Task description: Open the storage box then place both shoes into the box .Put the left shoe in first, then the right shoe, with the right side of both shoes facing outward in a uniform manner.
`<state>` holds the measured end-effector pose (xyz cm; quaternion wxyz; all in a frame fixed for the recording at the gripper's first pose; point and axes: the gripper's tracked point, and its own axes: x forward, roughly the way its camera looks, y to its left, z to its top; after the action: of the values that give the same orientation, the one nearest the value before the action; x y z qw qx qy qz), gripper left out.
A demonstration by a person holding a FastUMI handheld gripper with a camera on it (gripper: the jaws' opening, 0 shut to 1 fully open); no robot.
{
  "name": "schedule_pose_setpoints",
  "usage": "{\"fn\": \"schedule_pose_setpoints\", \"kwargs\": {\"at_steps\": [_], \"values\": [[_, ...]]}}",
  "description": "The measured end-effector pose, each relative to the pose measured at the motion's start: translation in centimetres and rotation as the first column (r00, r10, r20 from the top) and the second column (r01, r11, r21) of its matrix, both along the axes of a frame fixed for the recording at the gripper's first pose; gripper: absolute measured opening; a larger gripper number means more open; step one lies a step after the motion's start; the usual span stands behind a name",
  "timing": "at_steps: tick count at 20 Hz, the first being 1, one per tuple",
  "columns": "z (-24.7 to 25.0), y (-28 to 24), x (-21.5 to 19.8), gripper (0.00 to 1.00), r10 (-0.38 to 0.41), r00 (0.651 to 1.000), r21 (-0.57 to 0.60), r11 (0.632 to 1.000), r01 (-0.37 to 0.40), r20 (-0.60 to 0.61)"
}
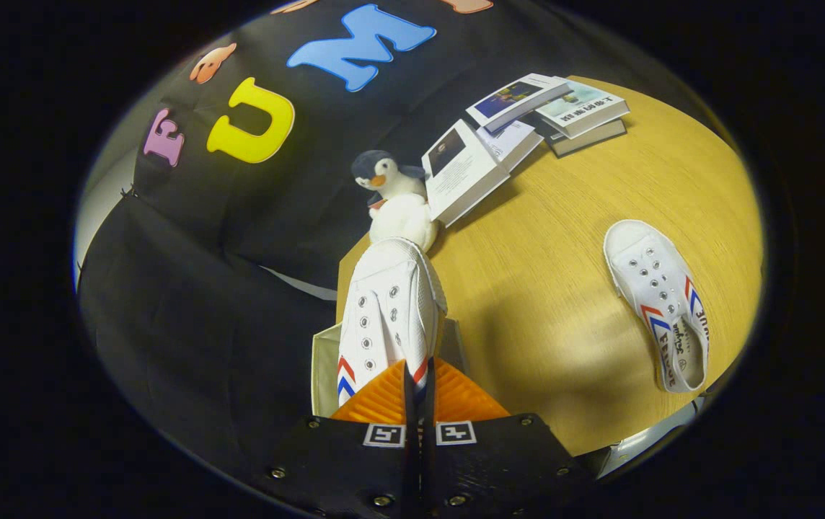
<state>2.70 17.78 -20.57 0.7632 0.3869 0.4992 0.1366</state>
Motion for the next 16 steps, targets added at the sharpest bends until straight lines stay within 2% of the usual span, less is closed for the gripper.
{"fn": "schedule_pose_setpoints", "kwargs": {"at_steps": [8,16], "values": [[1.6,6.8,-0.7,0.01,0.06,0.998,-0.001,0.998,-0.06,0.023],[-0.4,12.9,-1.9,0.01,0.127,0.992,-0.074,0.989,-0.125,0.015]]}}
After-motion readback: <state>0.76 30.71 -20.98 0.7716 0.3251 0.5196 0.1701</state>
